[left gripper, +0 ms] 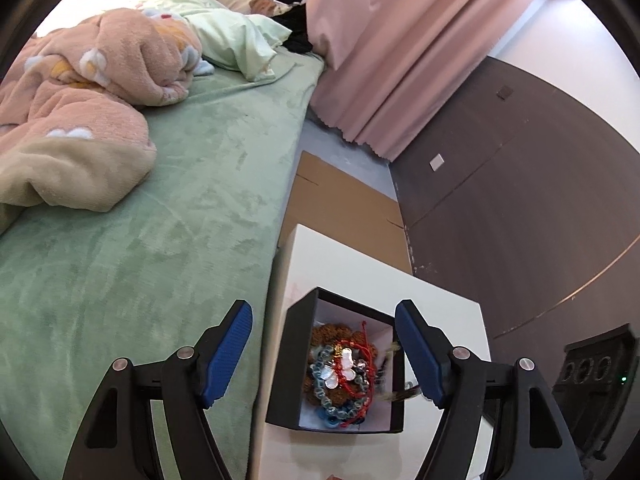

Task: Organize jewelry
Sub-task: 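Carry the bead bracelet into the black box with the right gripper and open it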

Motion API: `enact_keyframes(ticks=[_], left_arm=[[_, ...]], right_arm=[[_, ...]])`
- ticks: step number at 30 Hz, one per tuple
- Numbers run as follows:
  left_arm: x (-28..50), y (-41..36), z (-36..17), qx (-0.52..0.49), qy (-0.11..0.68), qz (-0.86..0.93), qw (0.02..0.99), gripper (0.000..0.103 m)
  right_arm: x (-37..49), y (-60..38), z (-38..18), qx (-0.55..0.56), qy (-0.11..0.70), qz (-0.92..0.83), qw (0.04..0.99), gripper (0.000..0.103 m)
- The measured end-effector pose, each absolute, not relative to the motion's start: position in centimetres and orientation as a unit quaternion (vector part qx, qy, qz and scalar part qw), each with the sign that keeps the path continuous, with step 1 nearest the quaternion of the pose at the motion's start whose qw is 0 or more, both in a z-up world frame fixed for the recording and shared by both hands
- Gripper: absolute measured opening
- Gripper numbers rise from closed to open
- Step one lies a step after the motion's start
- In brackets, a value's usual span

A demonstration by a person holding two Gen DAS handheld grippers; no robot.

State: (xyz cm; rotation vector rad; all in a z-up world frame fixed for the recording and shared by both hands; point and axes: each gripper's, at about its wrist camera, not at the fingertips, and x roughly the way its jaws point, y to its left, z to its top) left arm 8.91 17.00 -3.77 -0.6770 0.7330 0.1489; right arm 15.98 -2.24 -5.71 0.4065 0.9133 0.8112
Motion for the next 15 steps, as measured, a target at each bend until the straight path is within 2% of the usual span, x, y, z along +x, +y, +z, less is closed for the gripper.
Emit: enact_keyframes(ticks=[2, 3, 10, 15], left_arm=[[8.8, 17.2, -3.8, -0.326, 0.351, 0.072, 0.875, 0.076], [8.8, 17.1, -3.8, -0.326, 0.351, 0.071, 0.875, 0.076], [8.9, 16.4, -3.7, -0.322, 0.351, 0.064, 0.877, 0.08], [9.0, 15.1, -3.6, -0.313, 0.354, 0.054, 0.88, 0.08]], right_arm=[[16.3, -1.9, -6.3, 0.191, 0.446, 0.388, 0.784, 0.035], [16.4, -2.3, -6.6, 0.195, 0.448, 0.384, 0.783, 0.039], [16.5, -5.1, -6.7, 0.201, 0.457, 0.357, 0.79, 0.041], [15.8, -7.2, -6.3, 0.194, 0.458, 0.34, 0.799, 0.054]])
